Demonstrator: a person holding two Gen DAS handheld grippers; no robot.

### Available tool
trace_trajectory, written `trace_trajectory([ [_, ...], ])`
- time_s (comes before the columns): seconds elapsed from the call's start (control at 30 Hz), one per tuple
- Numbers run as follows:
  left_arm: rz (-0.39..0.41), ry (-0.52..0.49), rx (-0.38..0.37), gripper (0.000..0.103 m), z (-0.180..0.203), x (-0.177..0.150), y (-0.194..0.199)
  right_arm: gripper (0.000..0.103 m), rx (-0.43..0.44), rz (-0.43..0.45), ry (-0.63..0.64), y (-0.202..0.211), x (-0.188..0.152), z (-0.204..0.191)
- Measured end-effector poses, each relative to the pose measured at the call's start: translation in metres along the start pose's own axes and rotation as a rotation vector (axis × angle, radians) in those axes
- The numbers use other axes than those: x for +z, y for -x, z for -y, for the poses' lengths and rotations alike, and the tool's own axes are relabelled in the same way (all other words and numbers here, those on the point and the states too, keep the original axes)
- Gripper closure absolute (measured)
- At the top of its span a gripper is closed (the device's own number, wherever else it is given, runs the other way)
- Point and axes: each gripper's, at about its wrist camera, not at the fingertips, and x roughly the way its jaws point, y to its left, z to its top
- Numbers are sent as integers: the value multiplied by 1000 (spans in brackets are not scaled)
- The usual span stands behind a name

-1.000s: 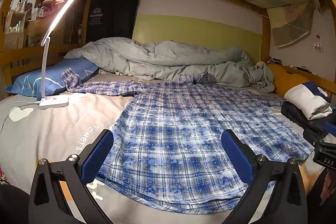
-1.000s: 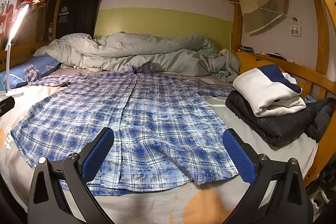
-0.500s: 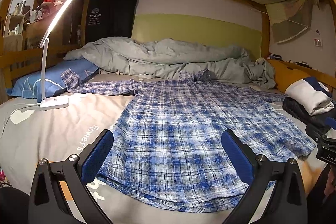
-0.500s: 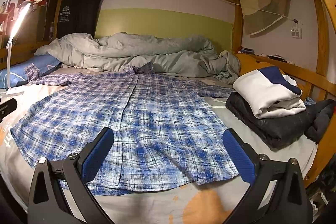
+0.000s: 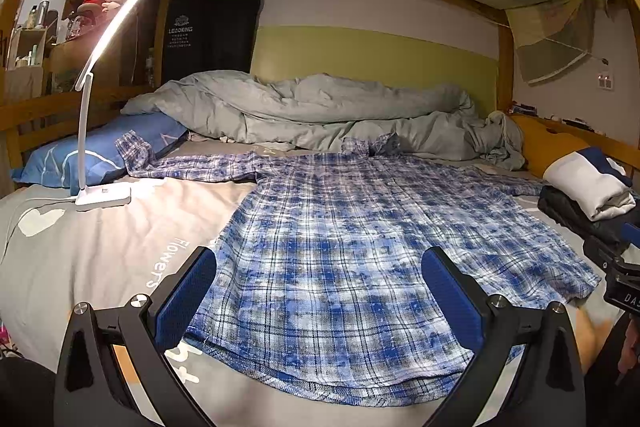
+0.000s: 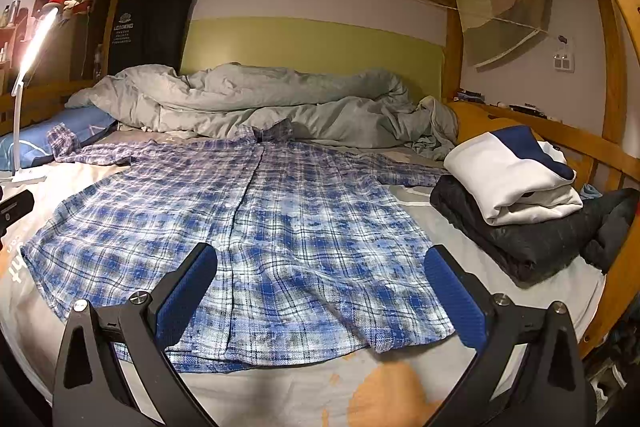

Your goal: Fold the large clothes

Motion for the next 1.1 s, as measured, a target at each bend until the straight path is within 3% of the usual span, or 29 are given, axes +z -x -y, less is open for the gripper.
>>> trace_trajectory([
  [1.1, -8, -5, 14, 0, -2, -2, -2, 0, -11, -9, 7, -2, -3, 0],
])
